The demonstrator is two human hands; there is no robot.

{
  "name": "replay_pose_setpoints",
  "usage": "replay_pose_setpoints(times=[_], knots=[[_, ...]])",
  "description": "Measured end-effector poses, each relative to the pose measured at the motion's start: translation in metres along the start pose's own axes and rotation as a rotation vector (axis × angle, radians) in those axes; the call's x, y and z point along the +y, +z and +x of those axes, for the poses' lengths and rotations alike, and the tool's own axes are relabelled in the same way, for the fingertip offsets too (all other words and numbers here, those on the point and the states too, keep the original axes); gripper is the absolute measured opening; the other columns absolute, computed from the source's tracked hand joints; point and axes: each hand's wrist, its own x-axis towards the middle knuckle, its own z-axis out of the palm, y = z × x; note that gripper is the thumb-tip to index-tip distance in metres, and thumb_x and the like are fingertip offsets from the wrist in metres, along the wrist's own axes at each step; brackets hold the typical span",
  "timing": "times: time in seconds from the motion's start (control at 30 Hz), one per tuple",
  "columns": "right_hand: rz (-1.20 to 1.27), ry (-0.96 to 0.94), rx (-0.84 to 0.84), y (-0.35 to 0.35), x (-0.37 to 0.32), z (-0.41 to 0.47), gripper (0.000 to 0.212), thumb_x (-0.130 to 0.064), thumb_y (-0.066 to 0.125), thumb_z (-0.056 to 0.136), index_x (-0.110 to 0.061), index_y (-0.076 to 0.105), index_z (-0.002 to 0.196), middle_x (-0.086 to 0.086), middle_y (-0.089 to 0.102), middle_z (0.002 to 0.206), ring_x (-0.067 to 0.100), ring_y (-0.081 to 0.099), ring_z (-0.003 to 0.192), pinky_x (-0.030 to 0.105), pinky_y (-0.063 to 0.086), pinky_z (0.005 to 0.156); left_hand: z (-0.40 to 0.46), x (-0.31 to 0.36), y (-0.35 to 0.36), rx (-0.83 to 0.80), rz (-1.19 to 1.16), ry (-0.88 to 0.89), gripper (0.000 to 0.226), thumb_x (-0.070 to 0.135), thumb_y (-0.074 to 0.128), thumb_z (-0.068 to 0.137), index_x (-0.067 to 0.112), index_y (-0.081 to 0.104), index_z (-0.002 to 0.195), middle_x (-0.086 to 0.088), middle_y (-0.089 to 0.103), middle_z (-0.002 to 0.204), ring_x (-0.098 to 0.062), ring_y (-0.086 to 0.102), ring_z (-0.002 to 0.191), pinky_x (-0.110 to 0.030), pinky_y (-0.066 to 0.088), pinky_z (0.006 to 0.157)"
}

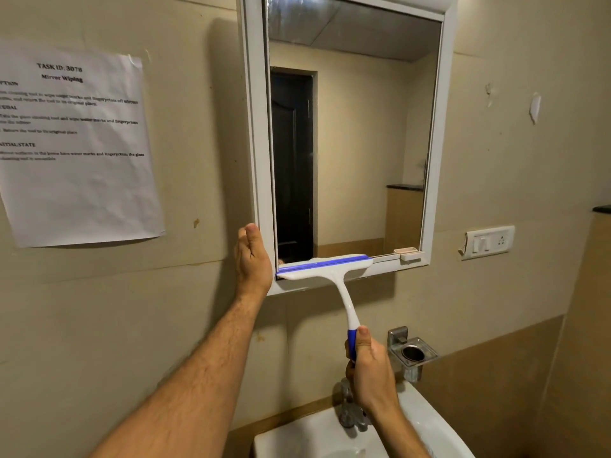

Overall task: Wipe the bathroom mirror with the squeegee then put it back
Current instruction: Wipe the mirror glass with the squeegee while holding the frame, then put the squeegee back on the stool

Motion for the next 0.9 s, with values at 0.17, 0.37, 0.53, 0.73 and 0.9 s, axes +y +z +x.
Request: replay_pose_setpoints(times=[0.17, 0.37, 0.53, 0.73, 0.9], knots=[[0.022, 0.008, -0.010, -0.003, -0.006, -0.002, 0.049, -0.050, 0.026, 0.097, -0.010, 0.048, 0.078, 0.004, 0.040, 0.058, 0.013, 0.038, 0.049, 0.029, 0.036, 0.050, -0.009, -0.013, -0.007, -0.040, 0.034, 0.005, 0.053, 0.063, 0.016, 0.092, 0.030, 0.045, 0.123, -0.003, 0.052, 0.126, -0.011, 0.044, 0.116, -0.034, 0.035, 0.102], [0.059, -0.027, 0.025, 0.000, -0.022, 0.002, 0.054, -0.054, 0.024, 0.096, -0.010, 0.049, 0.079, 0.001, 0.041, 0.054, 0.012, 0.036, 0.045, 0.026, 0.032, 0.044, -0.017, -0.025, -0.023, 0.014, 0.176, 0.041, 0.041, 0.043, 0.028, 0.099, 0.015, 0.051, 0.118, -0.011, 0.054, 0.123, -0.026, 0.041, 0.119, -0.035, 0.031, 0.101], [0.108, -0.070, 0.019, 0.014, -0.038, 0.007, 0.054, -0.057, 0.024, 0.095, -0.012, 0.049, 0.079, 0.002, 0.042, 0.056, 0.013, 0.037, 0.045, 0.025, 0.032, 0.044, -0.024, -0.044, -0.041, 0.004, 0.225, 0.014, 0.043, 0.042, 0.028, 0.100, 0.017, 0.049, 0.127, -0.006, 0.051, 0.131, -0.024, 0.038, 0.125, -0.033, 0.028, 0.103], [0.196, -0.060, -0.010, 0.047, -0.045, -0.008, 0.054, -0.056, 0.023, 0.096, -0.012, 0.049, 0.079, 0.003, 0.038, 0.055, 0.011, 0.033, 0.040, 0.022, 0.029, 0.038, -0.041, -0.066, -0.085, -0.015, 0.347, -0.023, 0.042, 0.042, 0.026, 0.100, 0.020, 0.050, 0.125, -0.001, 0.053, 0.129, -0.021, 0.040, 0.123, -0.031, 0.027, 0.102], [0.217, -0.029, -0.051, 0.082, -0.034, -0.044, 0.054, -0.055, 0.025, 0.096, -0.011, 0.050, 0.079, 0.003, 0.038, 0.055, 0.011, 0.033, 0.040, 0.024, 0.029, 0.040, -0.063, -0.089, -0.137, -0.034, 0.371, -0.037, 0.042, 0.044, 0.026, 0.099, 0.019, 0.050, 0.123, 0.001, 0.052, 0.128, -0.019, 0.039, 0.122, -0.028, 0.027, 0.101]])
